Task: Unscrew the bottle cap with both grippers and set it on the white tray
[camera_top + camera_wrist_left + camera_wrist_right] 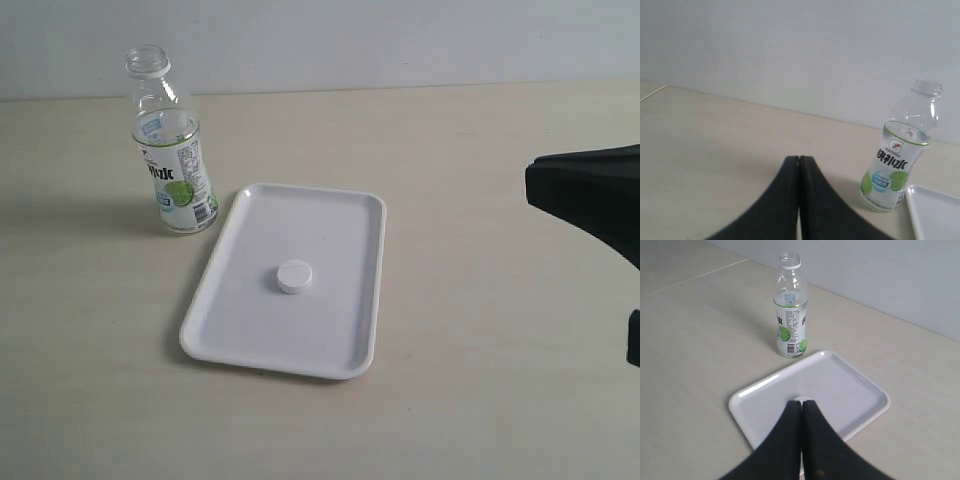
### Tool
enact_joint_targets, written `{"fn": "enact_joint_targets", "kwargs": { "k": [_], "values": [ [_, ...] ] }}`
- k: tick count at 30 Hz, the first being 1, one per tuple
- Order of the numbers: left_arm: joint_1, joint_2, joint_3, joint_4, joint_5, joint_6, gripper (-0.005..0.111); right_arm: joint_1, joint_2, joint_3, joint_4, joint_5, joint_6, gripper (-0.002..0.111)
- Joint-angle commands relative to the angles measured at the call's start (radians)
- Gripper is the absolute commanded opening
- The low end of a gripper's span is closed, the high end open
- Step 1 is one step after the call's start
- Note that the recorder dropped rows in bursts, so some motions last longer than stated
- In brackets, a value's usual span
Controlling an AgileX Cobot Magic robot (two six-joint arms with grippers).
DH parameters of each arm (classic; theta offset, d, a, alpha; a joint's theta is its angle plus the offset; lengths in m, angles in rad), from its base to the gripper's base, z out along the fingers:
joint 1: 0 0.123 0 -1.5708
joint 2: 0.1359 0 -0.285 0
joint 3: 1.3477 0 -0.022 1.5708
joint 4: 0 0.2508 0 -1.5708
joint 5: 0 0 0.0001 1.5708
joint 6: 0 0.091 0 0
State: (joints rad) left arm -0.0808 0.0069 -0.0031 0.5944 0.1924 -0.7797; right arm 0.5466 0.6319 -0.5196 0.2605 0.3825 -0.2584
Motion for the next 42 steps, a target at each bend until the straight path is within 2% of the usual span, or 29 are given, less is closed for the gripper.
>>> {"fn": "enact_joint_targets", "kwargs": {
  "k": [1, 5, 12, 14, 18, 34, 37, 42],
  "values": [
    [0.002, -0.007, 0.003, -0.019, 0.035, 0.09, 0.0, 0.0, -0.004, 0.005, 0.002, -0.004, -0.002, 0.0],
    [0.002, -0.007, 0.003, -0.206, 0.07, 0.304, 0.0, 0.0, -0.004, 0.005, 0.002, -0.004, -0.002, 0.0],
    [0.002, -0.007, 0.003, -0.655, 0.076, 0.87, 0.0, 0.0, -0.004, 0.005, 0.002, -0.004, -0.002, 0.0],
    [0.002, -0.007, 0.003, -0.723, 0.088, 0.994, 0.0, 0.0, -0.004, 0.005, 0.002, -0.004, -0.002, 0.0],
    [0.002, -0.007, 0.003, -0.721, 0.132, 1.012, 0.0, 0.0, -0.004, 0.005, 0.002, -0.004, -0.002, 0.0],
    [0.002, -0.007, 0.003, -0.721, 0.133, 1.012, 0.0, 0.0, -0.004, 0.005, 0.002, -0.004, -0.002, 0.0],
    [0.002, -0.007, 0.003, -0.721, 0.133, 1.012, 0.0, 0.0, -0.004, 0.003, -0.074, -0.029, -0.076, 0.0],
    [0.002, -0.007, 0.003, -0.721, 0.133, 1.012, 0.0, -0.014, -0.009, 0.005, -0.109, -0.015, -0.08, 0.0]
  ]
}}
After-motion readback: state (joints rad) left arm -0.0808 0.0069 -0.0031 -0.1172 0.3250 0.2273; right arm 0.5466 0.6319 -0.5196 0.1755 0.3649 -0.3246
